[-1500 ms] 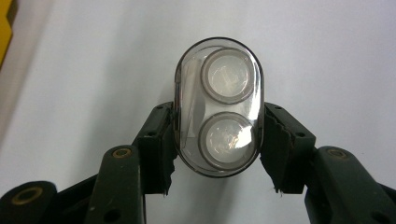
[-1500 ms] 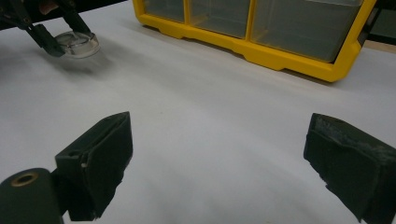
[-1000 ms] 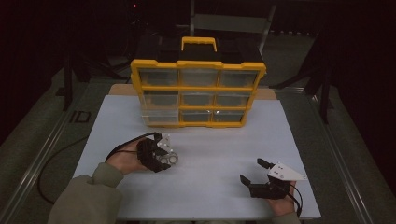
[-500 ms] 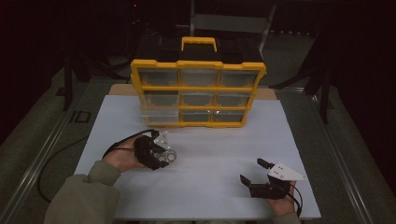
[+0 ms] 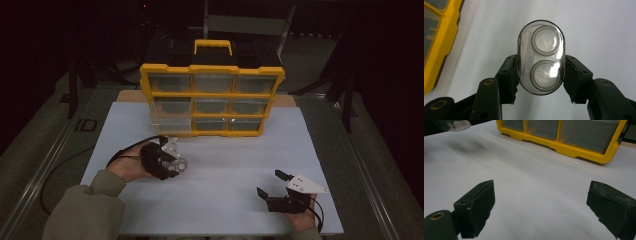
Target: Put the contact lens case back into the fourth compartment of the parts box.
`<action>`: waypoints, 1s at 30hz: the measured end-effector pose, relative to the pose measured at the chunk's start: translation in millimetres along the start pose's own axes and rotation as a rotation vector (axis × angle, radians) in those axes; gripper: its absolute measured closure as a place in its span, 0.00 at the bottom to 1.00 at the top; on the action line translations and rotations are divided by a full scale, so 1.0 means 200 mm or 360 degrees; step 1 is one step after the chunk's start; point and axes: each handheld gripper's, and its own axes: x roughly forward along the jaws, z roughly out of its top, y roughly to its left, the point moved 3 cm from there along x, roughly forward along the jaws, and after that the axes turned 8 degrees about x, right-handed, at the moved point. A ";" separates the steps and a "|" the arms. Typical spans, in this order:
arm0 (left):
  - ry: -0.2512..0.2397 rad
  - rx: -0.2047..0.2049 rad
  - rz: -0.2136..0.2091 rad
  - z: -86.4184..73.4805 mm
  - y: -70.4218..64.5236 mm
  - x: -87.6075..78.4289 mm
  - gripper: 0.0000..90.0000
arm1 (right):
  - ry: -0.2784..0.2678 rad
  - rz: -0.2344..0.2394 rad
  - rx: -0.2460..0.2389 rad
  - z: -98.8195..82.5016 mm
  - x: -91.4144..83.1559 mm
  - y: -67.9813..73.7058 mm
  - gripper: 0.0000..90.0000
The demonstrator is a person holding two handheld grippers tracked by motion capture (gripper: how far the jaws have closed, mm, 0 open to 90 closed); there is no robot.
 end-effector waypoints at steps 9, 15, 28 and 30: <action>-0.0007 0.0001 -0.0007 0.00 0.01 -0.03 0.55 | -0.0005 0.0000 0.0000 0.00 0.00 0.00 0.08; -0.0008 0.0000 -0.0005 0.00 0.01 -0.05 0.55 | -0.0006 0.0001 0.0001 0.00 0.00 0.00 0.08; -0.0015 0.0016 -0.0008 0.00 0.02 -0.10 0.55 | -0.0015 0.0007 0.0006 0.00 0.00 0.00 0.08; -0.0018 0.0014 -0.0006 0.01 0.03 -0.12 0.55 | -0.0015 0.0007 0.0007 0.00 0.00 0.00 0.08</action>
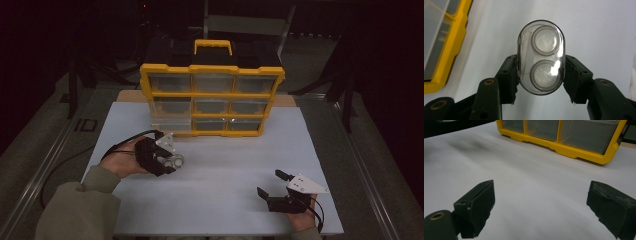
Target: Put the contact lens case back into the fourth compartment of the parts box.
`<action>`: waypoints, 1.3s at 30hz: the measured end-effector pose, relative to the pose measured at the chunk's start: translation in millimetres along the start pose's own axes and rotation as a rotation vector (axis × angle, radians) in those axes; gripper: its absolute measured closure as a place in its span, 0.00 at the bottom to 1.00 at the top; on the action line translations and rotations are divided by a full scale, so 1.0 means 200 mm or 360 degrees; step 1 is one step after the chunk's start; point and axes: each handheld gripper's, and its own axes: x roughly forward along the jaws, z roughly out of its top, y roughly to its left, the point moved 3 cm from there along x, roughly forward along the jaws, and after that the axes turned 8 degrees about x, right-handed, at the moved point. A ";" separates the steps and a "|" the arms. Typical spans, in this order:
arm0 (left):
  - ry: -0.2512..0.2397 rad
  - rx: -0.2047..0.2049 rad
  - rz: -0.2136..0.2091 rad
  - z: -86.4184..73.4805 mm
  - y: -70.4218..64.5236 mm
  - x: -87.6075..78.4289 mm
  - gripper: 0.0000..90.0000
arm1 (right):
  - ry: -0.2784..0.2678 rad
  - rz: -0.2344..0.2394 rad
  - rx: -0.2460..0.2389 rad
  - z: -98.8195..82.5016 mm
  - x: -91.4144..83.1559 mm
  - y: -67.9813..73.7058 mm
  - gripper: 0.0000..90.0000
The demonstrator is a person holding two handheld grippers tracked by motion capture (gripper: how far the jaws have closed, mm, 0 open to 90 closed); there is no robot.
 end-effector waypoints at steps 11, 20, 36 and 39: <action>0.0004 0.0012 0.0011 0.01 0.02 -0.05 0.55 | -0.0002 0.0000 -0.0001 0.00 0.00 0.00 0.08; 0.0015 0.0012 0.0035 0.01 0.04 -0.10 0.55 | -0.0003 0.0002 0.0000 0.00 0.00 0.00 0.08; 0.0045 0.0029 0.0065 0.03 0.09 -0.17 0.55 | -0.0001 0.0006 0.0005 0.00 0.00 0.00 0.08; 0.0029 0.0027 0.0071 0.03 0.09 -0.18 0.55 | -0.0001 0.0003 0.0007 0.00 0.00 0.00 0.08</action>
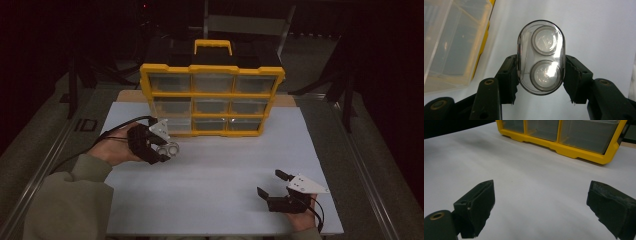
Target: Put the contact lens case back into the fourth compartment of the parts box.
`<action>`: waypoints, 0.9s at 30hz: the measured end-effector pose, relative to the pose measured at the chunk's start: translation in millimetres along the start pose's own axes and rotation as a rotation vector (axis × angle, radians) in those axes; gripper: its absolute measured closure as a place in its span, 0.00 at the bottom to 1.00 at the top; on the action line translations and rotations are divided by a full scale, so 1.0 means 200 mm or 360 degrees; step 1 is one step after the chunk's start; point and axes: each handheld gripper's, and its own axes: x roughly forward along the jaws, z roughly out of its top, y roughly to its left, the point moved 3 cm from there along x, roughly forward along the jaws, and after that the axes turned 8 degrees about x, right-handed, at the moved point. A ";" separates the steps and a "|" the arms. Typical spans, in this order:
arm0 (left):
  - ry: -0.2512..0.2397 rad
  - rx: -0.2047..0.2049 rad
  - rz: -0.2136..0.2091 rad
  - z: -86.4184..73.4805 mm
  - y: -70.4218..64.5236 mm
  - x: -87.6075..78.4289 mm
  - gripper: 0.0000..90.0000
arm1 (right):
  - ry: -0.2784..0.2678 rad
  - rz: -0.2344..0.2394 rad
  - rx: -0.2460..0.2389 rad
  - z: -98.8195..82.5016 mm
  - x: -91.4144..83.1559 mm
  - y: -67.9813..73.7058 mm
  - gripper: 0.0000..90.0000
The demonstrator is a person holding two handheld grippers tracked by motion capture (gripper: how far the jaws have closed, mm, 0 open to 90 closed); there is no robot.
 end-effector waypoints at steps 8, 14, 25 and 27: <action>-0.0006 -0.0008 0.0014 0.00 0.01 -0.04 0.55 | -0.0001 0.0003 0.0000 0.00 0.00 0.00 0.08; -0.0013 -0.0012 0.0019 0.00 0.03 -0.08 0.55 | -0.0002 0.0004 0.0004 0.00 0.00 0.00 0.08; -0.0029 -0.0012 0.0043 0.03 0.07 -0.16 0.55 | -0.0005 0.0007 0.0009 0.00 0.00 0.00 0.08; -0.0034 -0.0010 0.0047 0.03 0.08 -0.17 0.55 | -0.0004 0.0007 0.0011 0.00 0.00 0.00 0.08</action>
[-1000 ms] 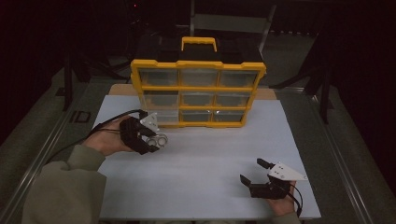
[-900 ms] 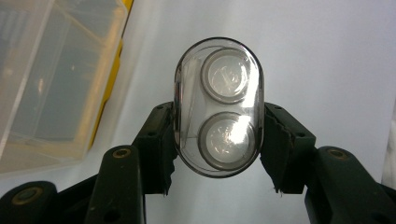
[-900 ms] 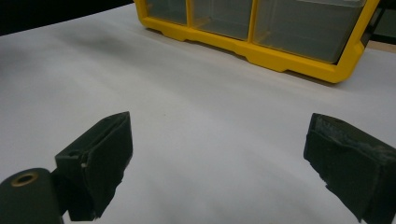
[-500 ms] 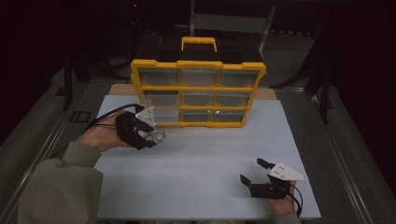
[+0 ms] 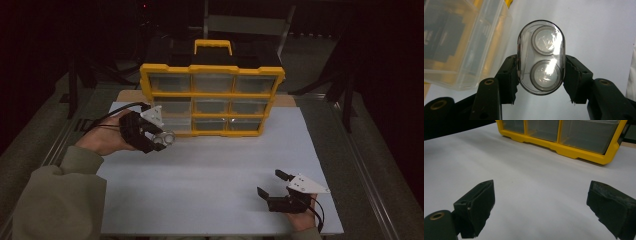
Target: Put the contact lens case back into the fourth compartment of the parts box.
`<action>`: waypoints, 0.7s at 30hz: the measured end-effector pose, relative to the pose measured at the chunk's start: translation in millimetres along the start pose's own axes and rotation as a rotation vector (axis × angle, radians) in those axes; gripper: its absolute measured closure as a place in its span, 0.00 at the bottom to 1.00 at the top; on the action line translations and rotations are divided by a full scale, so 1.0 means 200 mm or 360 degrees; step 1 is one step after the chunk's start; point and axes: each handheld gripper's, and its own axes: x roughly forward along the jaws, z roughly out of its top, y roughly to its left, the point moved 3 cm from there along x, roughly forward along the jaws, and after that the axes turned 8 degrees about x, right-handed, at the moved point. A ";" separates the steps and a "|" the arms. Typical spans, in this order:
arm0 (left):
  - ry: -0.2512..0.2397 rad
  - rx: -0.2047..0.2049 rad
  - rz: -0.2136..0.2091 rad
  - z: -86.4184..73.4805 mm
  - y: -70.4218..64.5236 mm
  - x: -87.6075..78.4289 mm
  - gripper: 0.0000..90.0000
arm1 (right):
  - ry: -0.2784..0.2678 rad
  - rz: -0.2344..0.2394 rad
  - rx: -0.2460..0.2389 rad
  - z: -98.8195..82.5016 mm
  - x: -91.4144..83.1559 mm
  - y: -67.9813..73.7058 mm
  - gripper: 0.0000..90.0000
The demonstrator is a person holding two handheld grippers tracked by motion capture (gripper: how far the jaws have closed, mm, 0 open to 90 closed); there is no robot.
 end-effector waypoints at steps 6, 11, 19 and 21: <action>0.0001 -0.0001 0.0008 0.02 0.02 -0.03 0.55 | -0.0001 0.0001 -0.0001 0.00 0.00 0.00 0.08; 0.0005 0.0007 0.0015 0.04 0.05 -0.06 0.55 | -0.0002 0.0001 0.0001 0.00 0.00 0.00 0.08; 0.0012 -0.0005 0.0032 0.06 0.08 -0.10 0.55 | -0.0004 0.0001 0.0004 0.00 0.00 0.00 0.08; 0.0013 -0.0003 0.0034 0.07 0.09 -0.10 0.55 | -0.0007 0.0000 0.0010 0.00 0.00 0.00 0.08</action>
